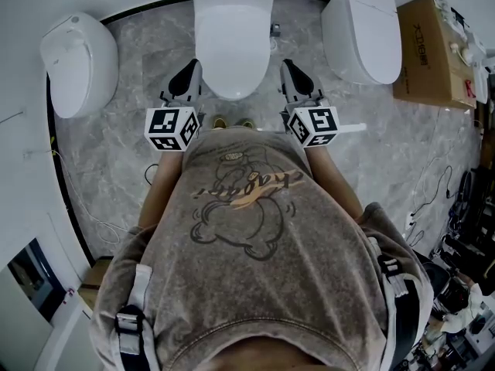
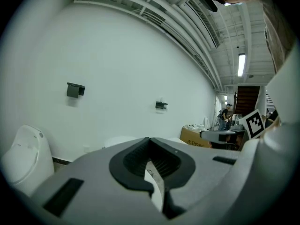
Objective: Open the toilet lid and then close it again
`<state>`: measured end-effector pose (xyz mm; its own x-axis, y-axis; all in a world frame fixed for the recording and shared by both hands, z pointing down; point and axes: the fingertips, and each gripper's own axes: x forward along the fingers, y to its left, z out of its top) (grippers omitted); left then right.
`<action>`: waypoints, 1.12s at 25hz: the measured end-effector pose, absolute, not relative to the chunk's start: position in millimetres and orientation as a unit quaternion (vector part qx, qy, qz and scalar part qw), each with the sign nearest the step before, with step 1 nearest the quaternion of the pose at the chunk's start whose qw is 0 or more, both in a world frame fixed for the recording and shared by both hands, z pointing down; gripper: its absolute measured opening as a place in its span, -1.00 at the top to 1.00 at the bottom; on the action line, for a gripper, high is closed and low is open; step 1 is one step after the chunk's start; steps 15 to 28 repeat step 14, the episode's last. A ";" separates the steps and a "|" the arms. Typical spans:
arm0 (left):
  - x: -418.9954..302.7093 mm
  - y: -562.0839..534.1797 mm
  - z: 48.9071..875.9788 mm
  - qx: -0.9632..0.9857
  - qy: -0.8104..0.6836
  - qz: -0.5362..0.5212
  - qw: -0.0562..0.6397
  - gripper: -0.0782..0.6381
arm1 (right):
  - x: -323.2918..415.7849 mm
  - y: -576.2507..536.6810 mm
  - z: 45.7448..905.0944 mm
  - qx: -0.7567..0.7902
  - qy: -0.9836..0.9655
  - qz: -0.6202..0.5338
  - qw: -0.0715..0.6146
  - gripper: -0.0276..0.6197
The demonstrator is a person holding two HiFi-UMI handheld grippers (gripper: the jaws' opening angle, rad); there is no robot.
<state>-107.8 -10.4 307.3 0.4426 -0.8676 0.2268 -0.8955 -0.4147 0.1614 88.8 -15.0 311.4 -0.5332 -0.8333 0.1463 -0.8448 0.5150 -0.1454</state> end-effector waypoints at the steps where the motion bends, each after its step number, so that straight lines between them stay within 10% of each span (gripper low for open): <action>1: -108.1 -10.3 307.2 0.839 -0.526 0.053 0.131 0.76 | 88.1 -15.3 311.4 0.481 -0.870 0.100 0.028 0.83; 28: -107.7 -12.7 308.0 0.831 -0.537 0.046 0.137 0.76 | 90.7 -20.9 312.7 0.481 -0.870 0.103 0.023 0.83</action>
